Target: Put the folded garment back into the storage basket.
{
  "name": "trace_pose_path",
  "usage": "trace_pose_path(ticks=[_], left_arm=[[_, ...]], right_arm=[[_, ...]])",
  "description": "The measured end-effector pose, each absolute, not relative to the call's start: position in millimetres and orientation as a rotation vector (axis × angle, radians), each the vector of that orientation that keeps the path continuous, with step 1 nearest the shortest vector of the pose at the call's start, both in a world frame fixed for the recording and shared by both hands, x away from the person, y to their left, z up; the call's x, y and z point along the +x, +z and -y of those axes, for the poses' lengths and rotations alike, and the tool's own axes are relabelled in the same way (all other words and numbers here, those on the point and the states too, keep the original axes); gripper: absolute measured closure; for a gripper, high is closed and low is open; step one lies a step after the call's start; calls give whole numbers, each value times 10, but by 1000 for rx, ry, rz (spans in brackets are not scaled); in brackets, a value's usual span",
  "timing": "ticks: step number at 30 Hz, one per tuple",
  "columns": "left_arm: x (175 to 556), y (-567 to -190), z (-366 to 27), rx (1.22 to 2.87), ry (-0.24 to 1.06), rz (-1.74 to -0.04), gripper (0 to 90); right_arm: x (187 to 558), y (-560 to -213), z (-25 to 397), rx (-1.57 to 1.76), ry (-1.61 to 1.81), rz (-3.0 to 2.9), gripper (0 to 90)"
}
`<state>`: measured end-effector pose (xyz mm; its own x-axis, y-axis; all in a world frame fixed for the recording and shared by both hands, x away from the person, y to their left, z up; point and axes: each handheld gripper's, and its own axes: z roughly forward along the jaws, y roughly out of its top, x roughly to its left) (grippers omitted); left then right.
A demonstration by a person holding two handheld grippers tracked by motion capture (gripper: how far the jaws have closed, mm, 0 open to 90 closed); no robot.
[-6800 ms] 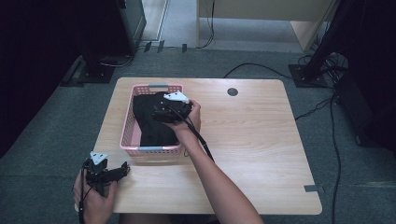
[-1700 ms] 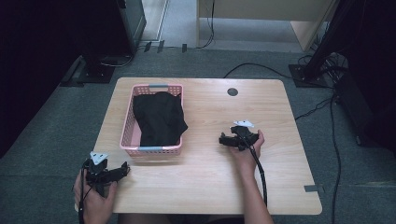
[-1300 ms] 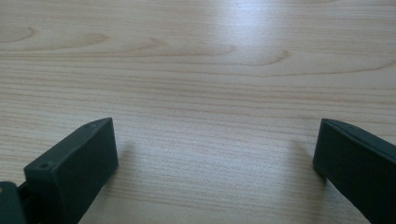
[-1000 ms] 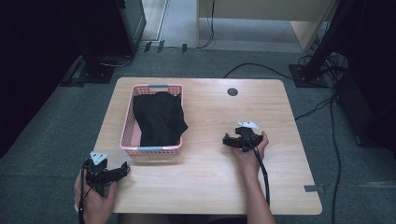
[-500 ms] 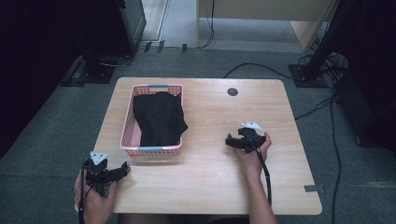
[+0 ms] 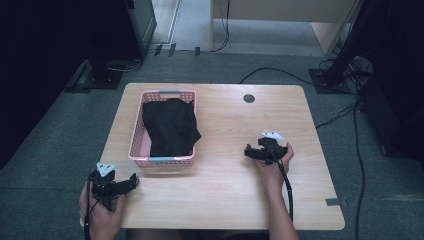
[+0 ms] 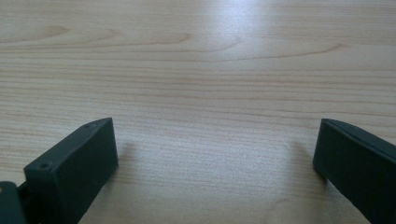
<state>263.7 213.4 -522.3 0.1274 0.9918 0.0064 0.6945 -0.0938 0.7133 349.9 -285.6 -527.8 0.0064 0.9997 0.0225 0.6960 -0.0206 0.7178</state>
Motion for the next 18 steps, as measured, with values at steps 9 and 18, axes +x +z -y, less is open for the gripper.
trace_pose_path(ticks=[9, 18], left_arm=[[2637, -5223, -2134, 1851, 687, -1624, 0], [2637, -5223, -2134, 1850, 688, -1624, 0]], right_arm=[[3474, -5280, 2920, 1776, 758, -1732, 0], [3446, -5280, 2974, 1781, 754, -1724, 0]])
